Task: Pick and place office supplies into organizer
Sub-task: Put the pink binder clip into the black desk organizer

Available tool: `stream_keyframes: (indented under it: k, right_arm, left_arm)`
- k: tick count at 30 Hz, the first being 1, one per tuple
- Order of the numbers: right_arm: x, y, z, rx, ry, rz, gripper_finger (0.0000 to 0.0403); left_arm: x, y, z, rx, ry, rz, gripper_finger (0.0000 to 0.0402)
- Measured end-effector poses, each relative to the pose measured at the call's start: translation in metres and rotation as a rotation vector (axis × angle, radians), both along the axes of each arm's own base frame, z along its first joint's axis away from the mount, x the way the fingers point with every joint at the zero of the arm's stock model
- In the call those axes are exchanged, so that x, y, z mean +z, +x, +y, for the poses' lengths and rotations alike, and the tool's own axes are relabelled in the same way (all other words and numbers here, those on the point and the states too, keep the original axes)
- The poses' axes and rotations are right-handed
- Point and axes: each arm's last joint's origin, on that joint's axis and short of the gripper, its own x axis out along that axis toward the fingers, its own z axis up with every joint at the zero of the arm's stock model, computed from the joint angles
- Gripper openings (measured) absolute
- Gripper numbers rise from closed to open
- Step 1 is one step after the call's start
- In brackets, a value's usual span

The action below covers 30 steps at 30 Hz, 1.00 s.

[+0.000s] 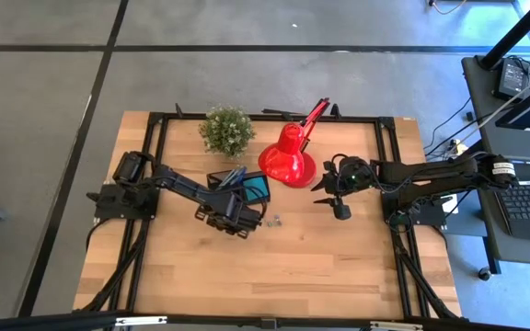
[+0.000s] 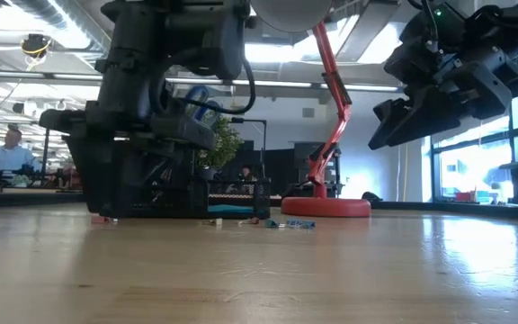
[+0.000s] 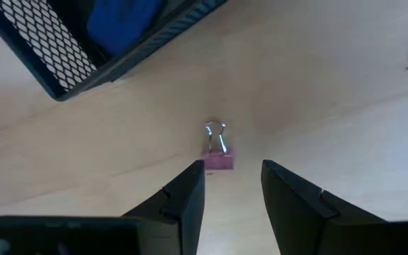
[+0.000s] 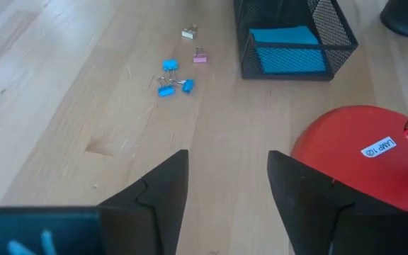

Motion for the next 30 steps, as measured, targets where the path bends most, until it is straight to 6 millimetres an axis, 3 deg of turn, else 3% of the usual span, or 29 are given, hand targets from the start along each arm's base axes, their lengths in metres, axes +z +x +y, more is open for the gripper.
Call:
stream_keyframes:
  k: [14, 30]
  right_arm:
    - [0.0, 0.0, 0.0, 0.002, -0.003, 0.0, 0.0195]
    - [-0.001, -0.001, 0.0, 0.002, -0.001, 0.01, 0.0195]
  left_arm:
    - [0.001, -0.003, 0.001, 0.009, 0.019, 0.026, 0.0133]
    - [-0.017, -0.009, 0.006, 0.043, -0.022, 0.001, 0.0127]
